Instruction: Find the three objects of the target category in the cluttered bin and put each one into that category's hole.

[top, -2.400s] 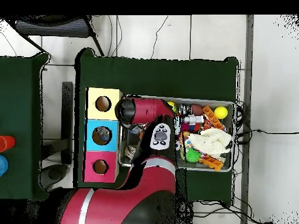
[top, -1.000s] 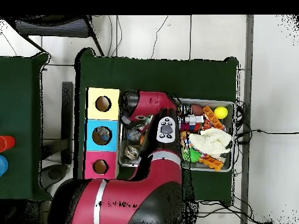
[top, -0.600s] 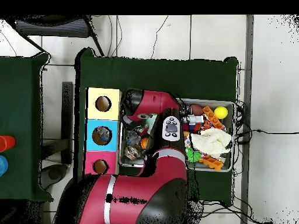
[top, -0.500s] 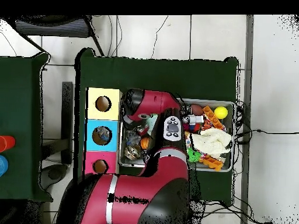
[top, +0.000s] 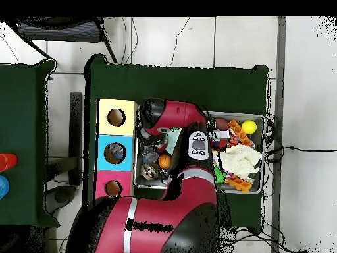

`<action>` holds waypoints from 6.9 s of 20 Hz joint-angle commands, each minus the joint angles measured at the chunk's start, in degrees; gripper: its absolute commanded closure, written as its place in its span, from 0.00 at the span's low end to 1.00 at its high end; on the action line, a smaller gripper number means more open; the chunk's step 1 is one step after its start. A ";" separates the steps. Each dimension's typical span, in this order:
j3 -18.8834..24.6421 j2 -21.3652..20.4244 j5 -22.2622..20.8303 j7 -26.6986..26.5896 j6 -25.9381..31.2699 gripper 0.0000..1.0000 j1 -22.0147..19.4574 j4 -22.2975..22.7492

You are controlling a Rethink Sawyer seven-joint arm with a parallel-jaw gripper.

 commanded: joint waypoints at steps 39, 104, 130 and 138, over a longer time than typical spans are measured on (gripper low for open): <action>1.13 -4.02 3.71 8.11 -28.66 0.00 1.85 14.17; -6.17 0.35 0.20 1.83 5.97 0.00 6.45 4.37; -4.73 -5.76 6.89 7.16 -18.77 0.00 8.53 15.64; -4.89 -4.25 7.69 8.05 -14.31 0.00 9.39 15.77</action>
